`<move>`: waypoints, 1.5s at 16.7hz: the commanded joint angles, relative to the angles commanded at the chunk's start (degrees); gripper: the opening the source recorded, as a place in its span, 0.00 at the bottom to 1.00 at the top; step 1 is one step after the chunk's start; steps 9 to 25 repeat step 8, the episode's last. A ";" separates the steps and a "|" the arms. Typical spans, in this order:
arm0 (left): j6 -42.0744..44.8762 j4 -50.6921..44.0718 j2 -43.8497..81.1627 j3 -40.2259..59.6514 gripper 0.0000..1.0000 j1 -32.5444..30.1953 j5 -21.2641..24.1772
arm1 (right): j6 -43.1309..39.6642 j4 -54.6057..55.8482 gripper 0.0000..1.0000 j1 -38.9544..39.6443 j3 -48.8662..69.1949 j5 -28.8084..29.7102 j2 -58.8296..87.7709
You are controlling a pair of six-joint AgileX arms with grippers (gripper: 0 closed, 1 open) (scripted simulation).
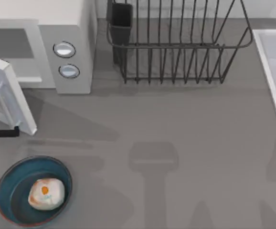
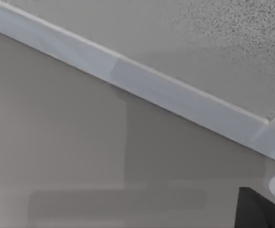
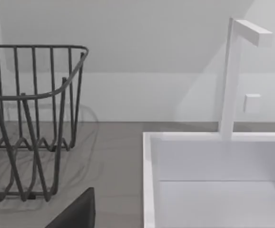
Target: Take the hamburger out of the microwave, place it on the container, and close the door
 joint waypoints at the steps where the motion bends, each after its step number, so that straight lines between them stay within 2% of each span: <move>1: -0.13 1.26 3.64 1.81 0.00 -0.25 -0.15 | 0.00 0.00 1.00 0.00 0.00 0.00 0.00; 6: -0.70 6.29 14.98 8.69 0.00 -1.27 -0.80 | 0.00 0.00 1.00 0.00 0.00 0.00 0.00; 25: -0.73 6.59 15.48 9.11 0.00 -1.33 -0.83 | 0.00 0.00 1.00 0.00 0.00 0.00 0.00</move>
